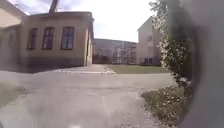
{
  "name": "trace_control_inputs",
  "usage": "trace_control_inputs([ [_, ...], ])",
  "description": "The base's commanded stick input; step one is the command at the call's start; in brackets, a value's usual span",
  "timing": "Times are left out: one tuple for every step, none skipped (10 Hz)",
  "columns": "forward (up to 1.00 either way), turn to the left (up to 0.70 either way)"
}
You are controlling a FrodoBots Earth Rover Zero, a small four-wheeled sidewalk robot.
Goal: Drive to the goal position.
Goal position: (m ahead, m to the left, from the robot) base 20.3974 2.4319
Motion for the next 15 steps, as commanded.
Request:
trace_control_inputs([
  [0.7,0.16],
  [0.7,0.23],
  [0.7,0.3],
  [0.7,0.37],
  [0.7,0.27],
  [0.7,0.16],
  [0.7,0.09],
  [0.7,0.03],
  [0.7,0.03],
  [0.7,0.03],
  [0.7,0.03],
  [0.7,0.03],
  [0.7,0.03],
  [0.7,0.03],
  [0.7,0.03],
])
